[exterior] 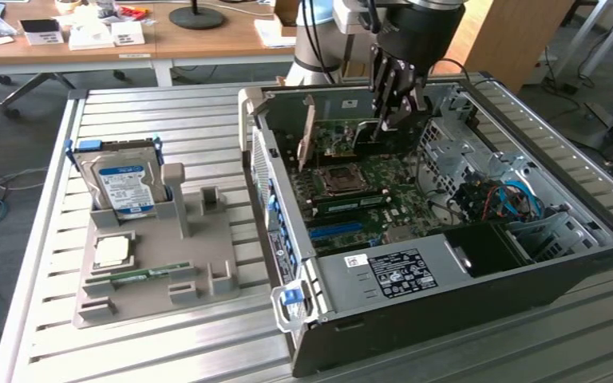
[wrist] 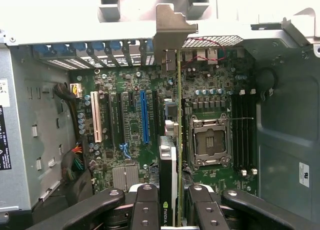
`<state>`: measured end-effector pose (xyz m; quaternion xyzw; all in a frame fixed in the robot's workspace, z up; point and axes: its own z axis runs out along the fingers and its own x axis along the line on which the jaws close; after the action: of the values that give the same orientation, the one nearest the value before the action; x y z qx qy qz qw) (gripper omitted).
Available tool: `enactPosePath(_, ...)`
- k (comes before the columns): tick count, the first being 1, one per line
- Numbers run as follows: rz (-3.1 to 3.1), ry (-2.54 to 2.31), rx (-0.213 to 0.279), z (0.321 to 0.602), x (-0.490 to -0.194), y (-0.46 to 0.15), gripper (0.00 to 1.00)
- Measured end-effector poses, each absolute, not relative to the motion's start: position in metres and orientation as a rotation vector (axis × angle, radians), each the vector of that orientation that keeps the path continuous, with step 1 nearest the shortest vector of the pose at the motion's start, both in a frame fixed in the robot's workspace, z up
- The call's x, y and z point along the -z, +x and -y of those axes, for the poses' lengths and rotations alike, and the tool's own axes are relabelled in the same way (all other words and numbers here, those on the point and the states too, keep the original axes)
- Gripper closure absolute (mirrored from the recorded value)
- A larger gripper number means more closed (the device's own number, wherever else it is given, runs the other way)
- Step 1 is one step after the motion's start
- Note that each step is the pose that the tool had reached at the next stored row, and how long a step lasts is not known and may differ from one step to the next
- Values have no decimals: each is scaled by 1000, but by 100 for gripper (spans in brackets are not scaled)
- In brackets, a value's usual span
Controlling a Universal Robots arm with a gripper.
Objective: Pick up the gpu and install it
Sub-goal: 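Insert the gpu into the slot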
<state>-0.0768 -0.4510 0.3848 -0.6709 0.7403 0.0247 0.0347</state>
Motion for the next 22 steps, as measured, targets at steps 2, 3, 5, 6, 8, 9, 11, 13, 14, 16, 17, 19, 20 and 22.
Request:
enactPosePath(2,-2276,-2063,-76,451,-385,-77,73)
enactPosePath(3,-2276,-2062,-76,451,-384,-77,73)
enactPosePath(5,-2276,-2062,-76,451,-382,-77,73)
enactPosePath(6,-2276,-2062,-76,451,-381,-77,73)
enactPosePath(8,-2276,-2062,-76,451,-379,-77,73)
enactPosePath(9,-2276,-2063,-76,451,-378,-77,73)
enactPosePath(11,-2276,-2062,-76,451,-376,-77,73)
enactPosePath(13,-2276,-2063,-76,451,-374,-77,73)
enactPosePath(14,-2276,-2063,-76,451,-373,-77,73)
enactPosePath(16,-2276,-2063,-76,451,-372,-77,73)
enactPosePath(17,-2276,-2062,-76,451,-372,-77,73)
enactPosePath(19,-2276,-2063,-76,451,-371,-76,73)
enactPosePath(20,-2276,-2063,-76,451,-371,-75,73)
enactPosePath(22,-2276,-2062,-76,451,-370,-73,73)
